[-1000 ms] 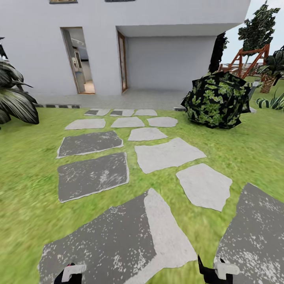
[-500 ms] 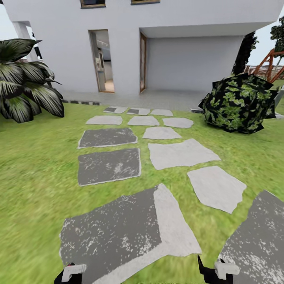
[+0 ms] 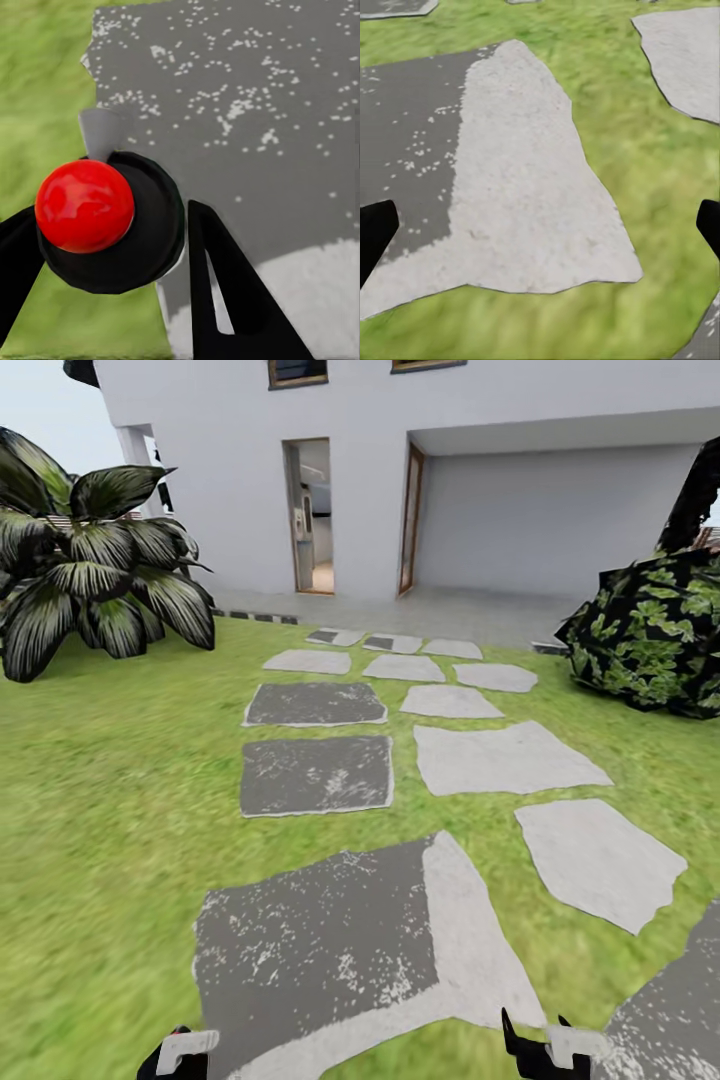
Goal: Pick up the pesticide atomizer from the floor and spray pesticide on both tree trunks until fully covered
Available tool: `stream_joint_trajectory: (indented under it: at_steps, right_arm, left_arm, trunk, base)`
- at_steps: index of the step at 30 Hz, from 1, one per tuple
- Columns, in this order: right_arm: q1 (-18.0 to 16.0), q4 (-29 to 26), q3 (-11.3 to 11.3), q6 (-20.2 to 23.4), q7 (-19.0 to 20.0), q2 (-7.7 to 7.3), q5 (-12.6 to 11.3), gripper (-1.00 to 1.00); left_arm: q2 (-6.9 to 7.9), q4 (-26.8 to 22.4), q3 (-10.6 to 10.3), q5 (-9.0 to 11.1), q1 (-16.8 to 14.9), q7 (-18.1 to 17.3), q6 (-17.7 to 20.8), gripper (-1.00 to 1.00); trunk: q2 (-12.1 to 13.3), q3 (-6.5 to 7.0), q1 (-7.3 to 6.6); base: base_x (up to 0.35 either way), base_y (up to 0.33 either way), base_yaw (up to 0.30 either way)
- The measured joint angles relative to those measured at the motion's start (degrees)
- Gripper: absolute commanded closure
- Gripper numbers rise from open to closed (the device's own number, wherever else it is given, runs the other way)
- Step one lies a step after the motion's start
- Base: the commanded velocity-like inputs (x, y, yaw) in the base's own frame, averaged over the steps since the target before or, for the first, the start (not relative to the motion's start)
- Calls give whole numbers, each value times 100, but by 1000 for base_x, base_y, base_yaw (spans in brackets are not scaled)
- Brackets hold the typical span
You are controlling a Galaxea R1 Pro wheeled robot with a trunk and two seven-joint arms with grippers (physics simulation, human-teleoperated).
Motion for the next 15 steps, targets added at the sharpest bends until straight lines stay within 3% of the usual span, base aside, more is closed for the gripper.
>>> stream_joint_trajectory:
  at_steps: [15]
  right_arm:
    - [0, 0, 0, 0, 0, 0, 0, -100]
  left_arm:
    - [0, 0, 0, 0, 0, 0, 9, 100]
  trunk:
    - [0, 0, 0]
  base:
    - [0, 0, 279]
